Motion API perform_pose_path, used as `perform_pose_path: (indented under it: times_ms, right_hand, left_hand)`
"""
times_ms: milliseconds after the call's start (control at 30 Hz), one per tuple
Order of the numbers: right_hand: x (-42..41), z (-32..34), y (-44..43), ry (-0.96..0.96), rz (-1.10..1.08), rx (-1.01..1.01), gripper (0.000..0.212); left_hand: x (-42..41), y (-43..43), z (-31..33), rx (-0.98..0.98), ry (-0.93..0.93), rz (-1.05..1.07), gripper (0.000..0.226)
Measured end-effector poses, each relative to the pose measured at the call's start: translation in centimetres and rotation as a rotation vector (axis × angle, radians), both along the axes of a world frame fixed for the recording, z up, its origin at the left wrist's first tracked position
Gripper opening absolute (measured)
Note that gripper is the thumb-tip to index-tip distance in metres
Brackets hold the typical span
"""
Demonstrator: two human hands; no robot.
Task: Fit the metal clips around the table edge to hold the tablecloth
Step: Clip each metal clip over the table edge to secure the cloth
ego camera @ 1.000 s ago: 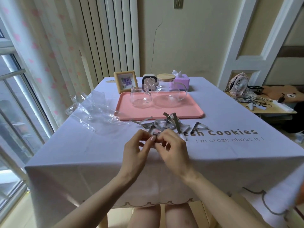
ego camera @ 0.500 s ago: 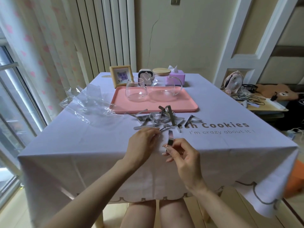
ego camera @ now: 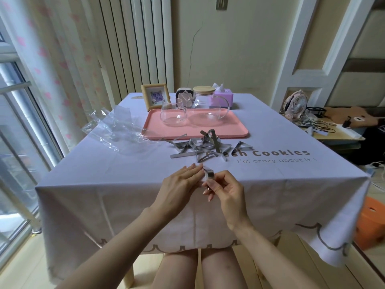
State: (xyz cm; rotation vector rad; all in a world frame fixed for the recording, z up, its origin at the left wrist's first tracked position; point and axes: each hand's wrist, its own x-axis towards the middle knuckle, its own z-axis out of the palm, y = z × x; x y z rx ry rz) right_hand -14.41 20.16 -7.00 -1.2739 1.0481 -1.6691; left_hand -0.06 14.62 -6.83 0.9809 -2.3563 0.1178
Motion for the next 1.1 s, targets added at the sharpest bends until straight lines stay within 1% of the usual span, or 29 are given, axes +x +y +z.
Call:
perform_pose_path:
  times_ms: [133, 367, 400, 500, 600, 667, 867, 1000, 1100]
  right_hand:
    - [0.7, -0.2, 0.6, -0.017, -0.036, 0.003, 0.01]
    - [1.9, -0.7, 1.6, -0.087, -0.141, 0.021, 0.018]
    - [2.3, -0.8, 1.7, -0.1, -0.156, 0.028, 0.018]
    - [3.0, -1.2, 2.1, -0.159, -0.189, 0.052, 0.016]
    - [3.3, -1.4, 2.2, -0.199, -0.216, 0.068, 0.018]
    - [3.5, -1.6, 2.2, -0.185, -0.246, 0.065, 0.021]
    - [3.9, -2.3, 2.7, 0.024, -0.336, 0.029, 0.024]
    - [3.8, -2.1, 2.7, -0.014, -0.314, 0.052, 0.025]
    - [3.4, -2.1, 2.6, -0.067, -0.295, 0.067, 0.025]
  left_hand:
    - [0.0, 0.2, -0.4, 0.006, 0.039, 0.011, 0.041]
    - [0.2, -0.1, -0.8, -0.047, 0.118, -0.018, 0.029]
    - [0.2, 0.0, -0.7, -0.066, 0.119, -0.009, 0.032]
    - [0.0, 0.2, -1.0, -0.119, 0.114, 0.029, 0.051]
    - [-0.2, 0.0, -1.4, -0.145, 0.112, 0.073, 0.057]
    - [-0.2, -0.1, -1.4, -0.153, 0.1, 0.068, 0.053]
    - [-0.2, -0.1, -1.4, -0.136, 0.124, 0.048, 0.05]
    - [-0.1, 0.1, -1.1, -0.096, 0.141, 0.018, 0.049]
    - [0.7, -0.3, -0.8, -0.129, 0.08, -0.021, 0.042]
